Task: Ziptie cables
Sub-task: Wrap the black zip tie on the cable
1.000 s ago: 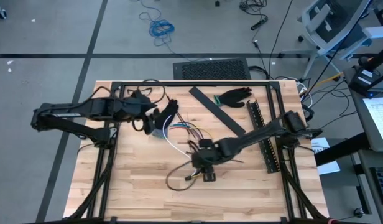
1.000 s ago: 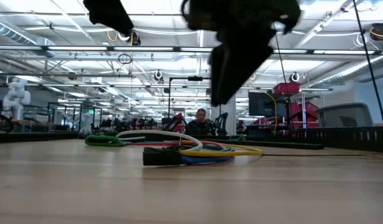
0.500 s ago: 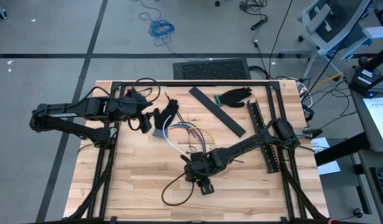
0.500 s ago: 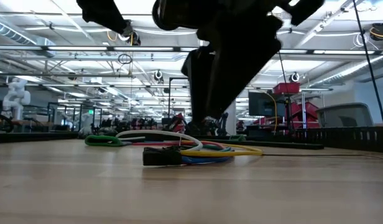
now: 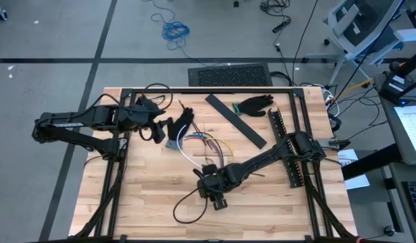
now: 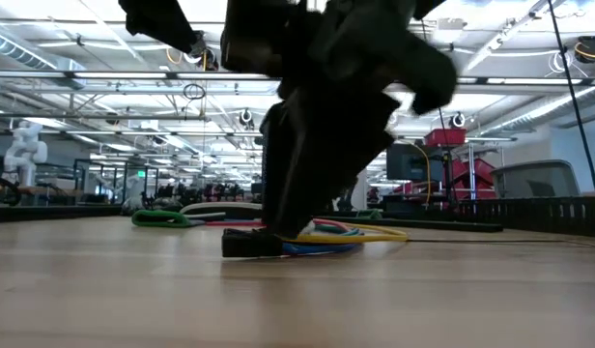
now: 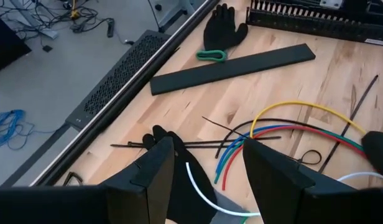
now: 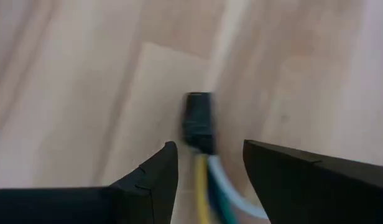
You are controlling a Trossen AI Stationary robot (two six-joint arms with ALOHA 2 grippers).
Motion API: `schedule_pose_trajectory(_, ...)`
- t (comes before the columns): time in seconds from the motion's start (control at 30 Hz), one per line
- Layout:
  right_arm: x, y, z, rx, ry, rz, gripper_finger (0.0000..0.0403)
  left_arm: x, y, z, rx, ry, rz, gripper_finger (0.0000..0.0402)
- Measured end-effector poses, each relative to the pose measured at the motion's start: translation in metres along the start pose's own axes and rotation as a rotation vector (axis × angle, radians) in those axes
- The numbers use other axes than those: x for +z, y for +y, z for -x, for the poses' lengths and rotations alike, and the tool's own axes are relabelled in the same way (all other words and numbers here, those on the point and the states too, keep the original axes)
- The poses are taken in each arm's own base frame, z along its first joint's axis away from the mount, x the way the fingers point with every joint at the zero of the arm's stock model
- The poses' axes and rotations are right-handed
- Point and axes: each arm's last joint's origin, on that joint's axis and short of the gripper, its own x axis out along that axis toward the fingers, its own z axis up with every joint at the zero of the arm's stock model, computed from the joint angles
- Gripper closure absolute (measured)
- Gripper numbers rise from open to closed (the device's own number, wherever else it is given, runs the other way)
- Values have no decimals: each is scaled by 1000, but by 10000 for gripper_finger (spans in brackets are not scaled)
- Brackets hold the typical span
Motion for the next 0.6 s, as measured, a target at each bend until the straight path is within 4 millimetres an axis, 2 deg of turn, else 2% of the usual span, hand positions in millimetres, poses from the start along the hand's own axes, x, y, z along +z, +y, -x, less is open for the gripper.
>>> schedule_pose_trajectory(0.2, 1, -12, -2, -7, -6, -33, 227, 0, 0, 0, 1, 0, 23, 212)
schedule_pose_trajectory(0.37, -1, -9, -2, 64, 20, -28, 227, 0, 0, 0, 1, 0, 18, 212)
schedule_pose_trajectory(0.6, -6, -9, -18, 57, 47, -37, 241, 0, 0, 0, 2, 2, 15, 212)
